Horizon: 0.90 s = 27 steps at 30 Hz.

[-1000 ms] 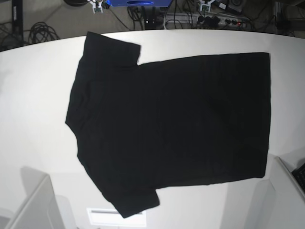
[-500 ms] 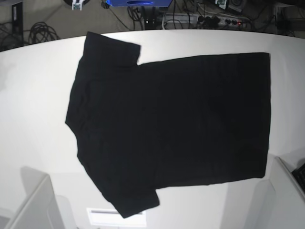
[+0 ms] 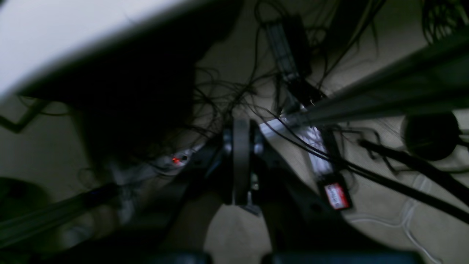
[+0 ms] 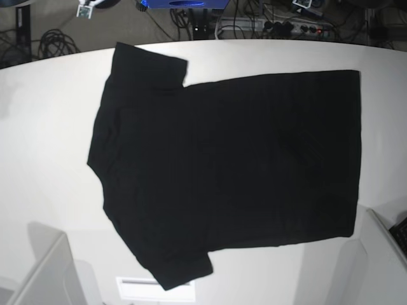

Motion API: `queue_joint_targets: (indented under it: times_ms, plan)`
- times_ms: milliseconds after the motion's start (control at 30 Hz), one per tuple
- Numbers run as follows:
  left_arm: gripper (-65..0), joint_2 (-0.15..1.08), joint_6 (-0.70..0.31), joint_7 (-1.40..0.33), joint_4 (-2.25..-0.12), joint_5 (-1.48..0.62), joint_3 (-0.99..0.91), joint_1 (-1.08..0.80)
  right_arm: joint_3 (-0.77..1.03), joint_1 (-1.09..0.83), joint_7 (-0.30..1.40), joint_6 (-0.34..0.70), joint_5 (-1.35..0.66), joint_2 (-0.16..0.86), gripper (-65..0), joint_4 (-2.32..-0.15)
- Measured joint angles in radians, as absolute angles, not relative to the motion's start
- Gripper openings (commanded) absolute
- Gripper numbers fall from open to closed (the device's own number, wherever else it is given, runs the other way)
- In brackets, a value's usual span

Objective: Fold the T-shirt properly

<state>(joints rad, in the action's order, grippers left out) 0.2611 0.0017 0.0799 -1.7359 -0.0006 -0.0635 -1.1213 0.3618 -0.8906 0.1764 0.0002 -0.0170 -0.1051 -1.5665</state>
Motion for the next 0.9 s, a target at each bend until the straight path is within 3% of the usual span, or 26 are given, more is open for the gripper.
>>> queue_joint_targets:
  times_ms: [300,400,433,500,567,633,733,900]
  plan:
    - [-65.0,0.271,0.001,0.07,-1.904,-0.326,-0.213,-1.164,0.491,-0.859,0.174,-0.002,-0.022,-0.108,-65.0,-1.804]
    - [-65.0,0.268,0.001,0.067,-1.912,-0.33,-0.253,-1.158,0.484,-0.859,0.215,0.004,-0.112,-0.11,-65.0,-1.927]
    - [-65.0,0.268,-0.001,0.066,-1.914,-0.33,-0.266,-1.156,0.483,-0.859,0.278,0.007,-0.152,-0.105,-62.4,-1.975]
    - [-65.0,0.269,0.001,0.066,-1.918,-0.33,-0.281,-1.153,0.477,-0.841,0.353,0.069,-0.228,-0.097,-46.1,-2.03]
    - [-65.0,0.267,-0.001,0.065,-1.921,-0.33,-0.302,-1.153,0.48,-0.792,0.422,0.202,-0.332,-0.095,-31.7,-2.023]
    - [-65.0,0.262,0.001,0.067,-1.92,-0.33,-0.332,-1.153,0.497,-0.757,0.518,0.321,-0.418,-0.091,-26.0,-2.019]
    - [-65.0,0.264,0.001,0.071,-1.92,-0.331,-0.37,-1.147,0.547,-0.71,0.67,0.435,-0.526,-0.082,-30.0,-2.01]
    - [-65.0,0.264,0.001,0.071,-1.919,-0.339,-0.402,-1.149,0.612,-0.589,0.82,0.447,-0.58,-0.083,-34.1,-2.008]
